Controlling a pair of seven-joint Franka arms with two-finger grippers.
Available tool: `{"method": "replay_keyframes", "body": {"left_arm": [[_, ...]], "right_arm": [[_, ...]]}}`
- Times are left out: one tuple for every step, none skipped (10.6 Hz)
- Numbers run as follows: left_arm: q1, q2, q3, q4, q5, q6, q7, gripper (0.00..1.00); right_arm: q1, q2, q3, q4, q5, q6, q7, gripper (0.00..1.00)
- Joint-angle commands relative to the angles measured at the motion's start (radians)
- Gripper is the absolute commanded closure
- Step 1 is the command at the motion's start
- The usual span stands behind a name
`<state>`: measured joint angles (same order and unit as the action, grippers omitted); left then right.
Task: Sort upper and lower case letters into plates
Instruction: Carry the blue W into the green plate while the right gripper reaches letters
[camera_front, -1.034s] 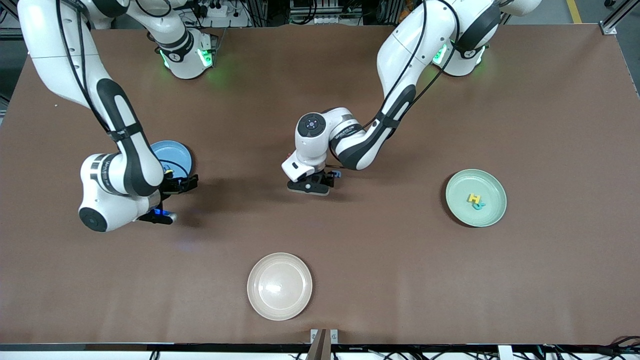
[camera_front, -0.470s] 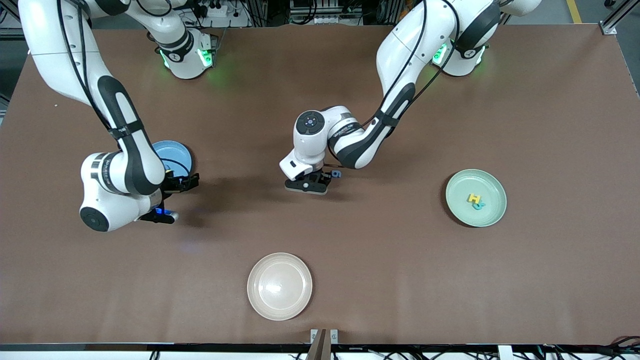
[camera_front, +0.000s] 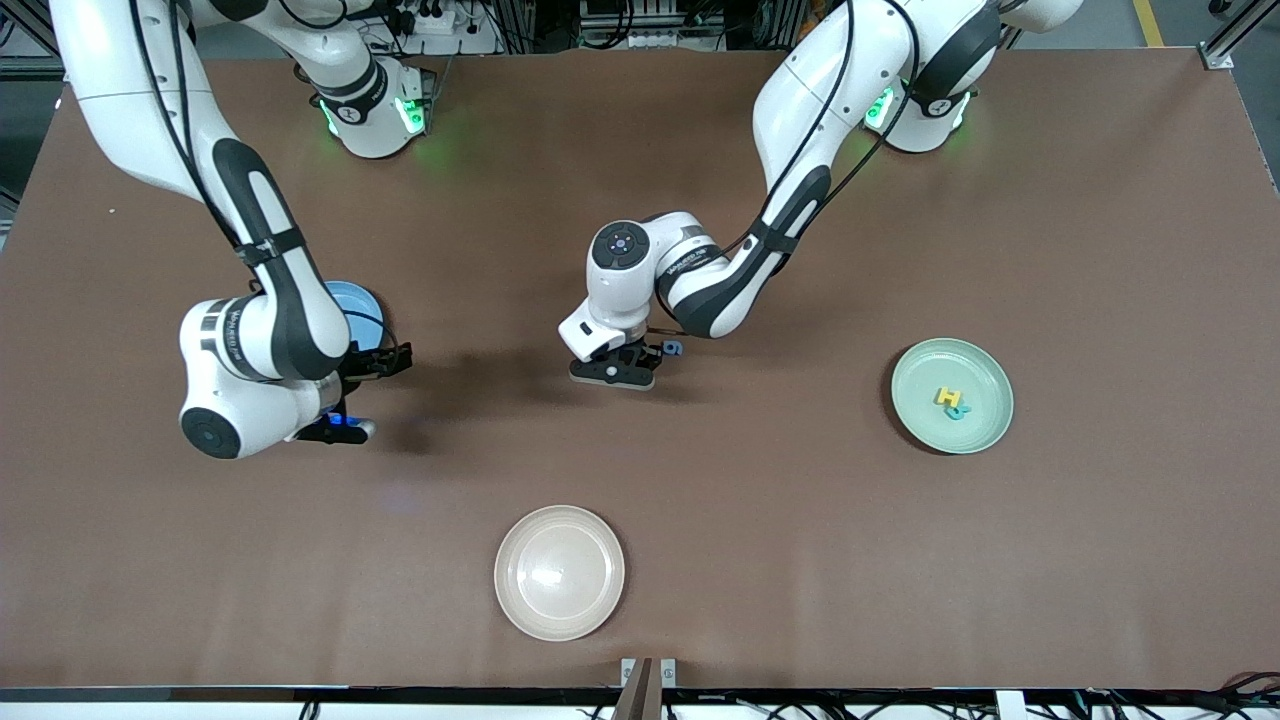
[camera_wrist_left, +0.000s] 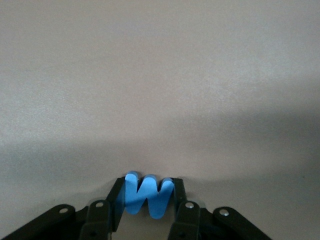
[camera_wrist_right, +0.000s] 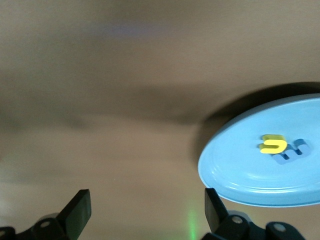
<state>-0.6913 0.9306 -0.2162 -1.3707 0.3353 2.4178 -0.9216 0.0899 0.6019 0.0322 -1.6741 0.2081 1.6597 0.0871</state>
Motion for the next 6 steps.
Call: {"method": "replay_keyframes", "body": {"left_arm": [[0.056, -0.041, -0.012, -0.007, -0.027, -0.017, 0.006, 1.00], [0.081, -0.047, -0.035, -0.005, -0.029, -0.058, 0.020, 1.00], [0.107, -0.071, -0.049, -0.005, -0.030, -0.106, 0.035, 1.00], [0.149, -0.094, -0.080, -0.007, -0.032, -0.162, 0.046, 1.00], [0.221, -0.119, -0.133, -0.007, -0.032, -0.227, 0.055, 1.00], [0.328, -0.137, -0.219, -0.007, -0.032, -0.293, 0.070, 1.00]], "right_arm": [[0.022, -0.021, -0.003, -0.013, 0.042, 0.008, 0.005, 0.00], [0.019, -0.021, -0.003, -0.013, 0.044, 0.006, 0.005, 0.00], [0.019, -0.019, -0.003, -0.012, 0.044, 0.008, 0.005, 0.00], [0.022, -0.019, -0.003, -0.012, 0.044, 0.008, 0.005, 0.00], [0.028, -0.017, -0.003, -0.010, 0.044, 0.011, 0.006, 0.00], [0.028, -0.017, -0.002, -0.010, 0.045, 0.011, 0.009, 0.00]]}}
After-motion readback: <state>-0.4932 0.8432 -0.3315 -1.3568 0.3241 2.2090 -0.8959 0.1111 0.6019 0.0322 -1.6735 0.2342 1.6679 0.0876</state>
